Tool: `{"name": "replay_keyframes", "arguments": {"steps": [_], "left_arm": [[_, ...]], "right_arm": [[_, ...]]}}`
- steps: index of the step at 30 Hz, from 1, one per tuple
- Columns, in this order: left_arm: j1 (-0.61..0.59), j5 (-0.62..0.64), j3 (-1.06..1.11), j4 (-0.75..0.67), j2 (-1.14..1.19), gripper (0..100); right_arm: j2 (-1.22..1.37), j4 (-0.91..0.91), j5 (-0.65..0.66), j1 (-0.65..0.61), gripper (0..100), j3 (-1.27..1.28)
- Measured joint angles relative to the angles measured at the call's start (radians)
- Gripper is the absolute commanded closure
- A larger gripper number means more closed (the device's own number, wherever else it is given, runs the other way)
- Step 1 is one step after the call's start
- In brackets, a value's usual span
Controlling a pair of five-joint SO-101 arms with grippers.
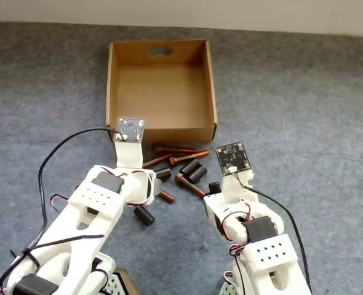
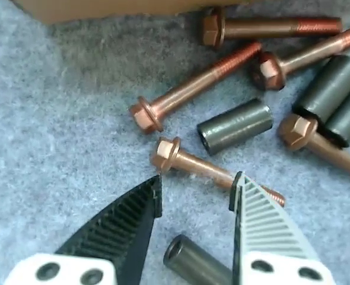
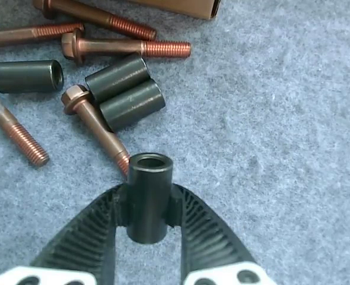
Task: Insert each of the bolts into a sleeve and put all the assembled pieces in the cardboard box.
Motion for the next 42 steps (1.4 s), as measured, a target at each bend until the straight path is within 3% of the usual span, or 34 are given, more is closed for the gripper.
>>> {"name": "replay_keyframes", "arguments": {"steps": [4,10,26,42], "left_arm": [[0.023,0.011,0.020,0.000,0.000,80],[0.037,0.135,0.020,-0.023,0.002,80],[0.040,0.150,-0.127,-0.025,0.272,80],[0.041,0.150,-0.181,-0.011,0.307,80]], "right_arm": [[0.000,0.000,0.000,0.000,99.2,0.000],[0.000,0.000,0.000,0.000,99.2,0.000],[0.000,0.000,0.000,0.000,99.2,0.000],[0.000,0.000,0.000,0.000,99.2,0.000]]}}
